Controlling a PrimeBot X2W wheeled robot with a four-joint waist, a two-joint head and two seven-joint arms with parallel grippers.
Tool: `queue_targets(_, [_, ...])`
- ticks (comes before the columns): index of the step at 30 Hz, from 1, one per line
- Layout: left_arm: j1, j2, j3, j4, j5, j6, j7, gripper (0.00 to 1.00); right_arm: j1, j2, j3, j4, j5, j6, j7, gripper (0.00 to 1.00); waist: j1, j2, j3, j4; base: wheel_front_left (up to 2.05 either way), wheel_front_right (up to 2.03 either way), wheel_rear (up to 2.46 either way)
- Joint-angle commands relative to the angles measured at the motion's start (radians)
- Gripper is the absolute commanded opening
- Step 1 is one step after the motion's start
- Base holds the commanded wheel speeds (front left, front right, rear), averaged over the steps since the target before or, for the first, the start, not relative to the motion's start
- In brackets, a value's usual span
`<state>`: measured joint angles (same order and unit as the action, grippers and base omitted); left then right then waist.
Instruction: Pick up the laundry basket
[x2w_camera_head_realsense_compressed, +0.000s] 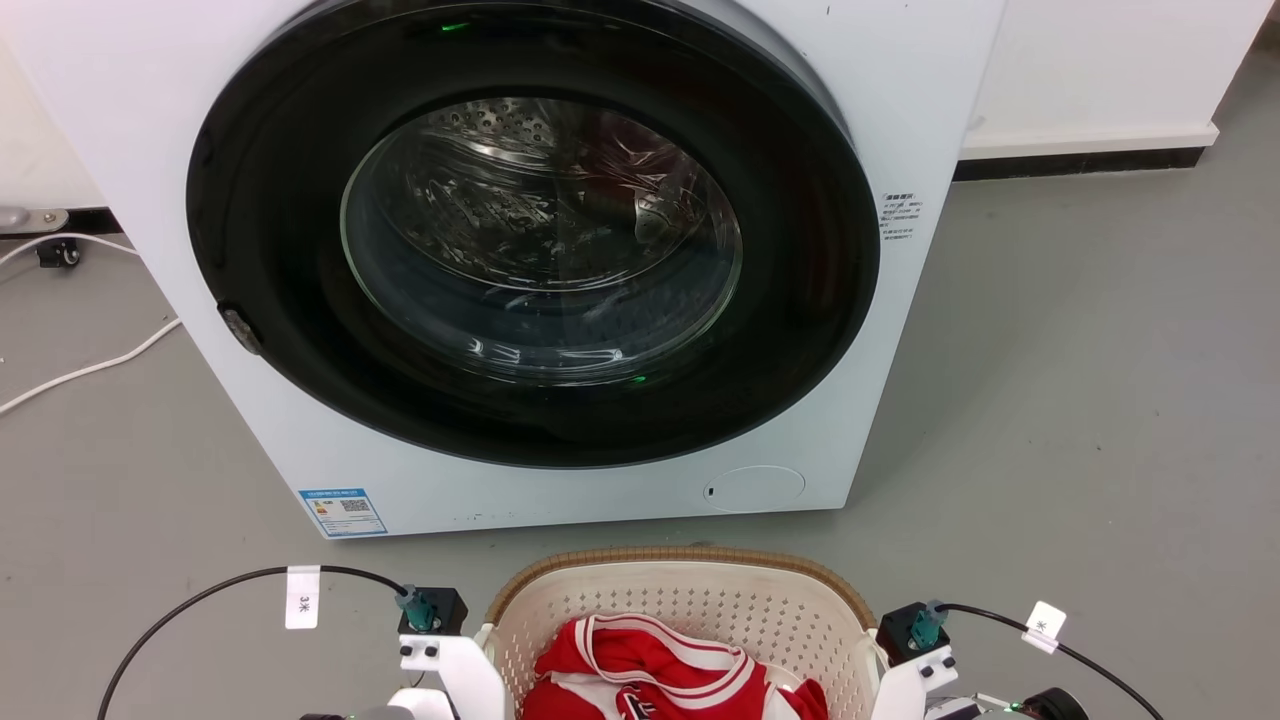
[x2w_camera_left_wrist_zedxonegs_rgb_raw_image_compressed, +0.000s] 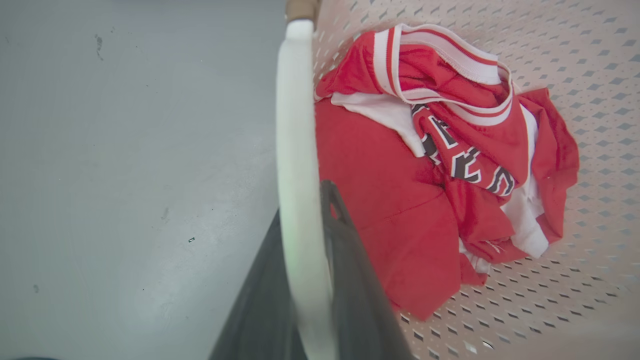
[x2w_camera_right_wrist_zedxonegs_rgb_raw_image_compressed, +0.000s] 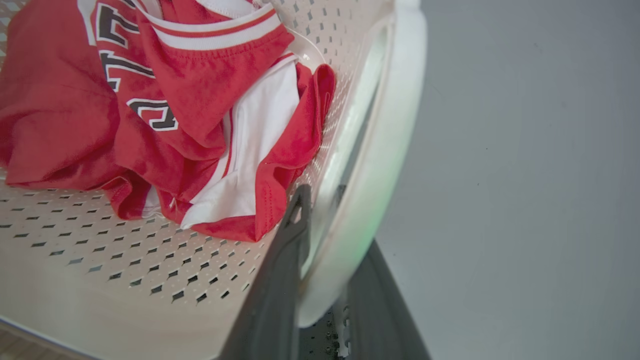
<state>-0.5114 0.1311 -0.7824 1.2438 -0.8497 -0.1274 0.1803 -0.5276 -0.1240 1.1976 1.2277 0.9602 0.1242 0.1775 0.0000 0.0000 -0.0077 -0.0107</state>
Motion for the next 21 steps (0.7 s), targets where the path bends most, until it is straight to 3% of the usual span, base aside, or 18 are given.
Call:
queue_targets(1, [-0.023,-0.001,-0.005,-0.007,-0.004,-0.005,-0.013,0.00,-0.006,0.004,0.012,-0.001,0.000,0.012,0.001,0.00,0.0000,0.0000,0.000,0.000,0.00,0.00,0.00])
queue_targets(21, [-0.028,0.005,-0.057,-0.003,-0.051,-0.005,-0.016,0.00,-0.006,0.003,0.052,0.002,0.037,0.012,-0.006,0.00,0.0000,0.0000,-0.002,-0.002,0.00,0.00,0.00])
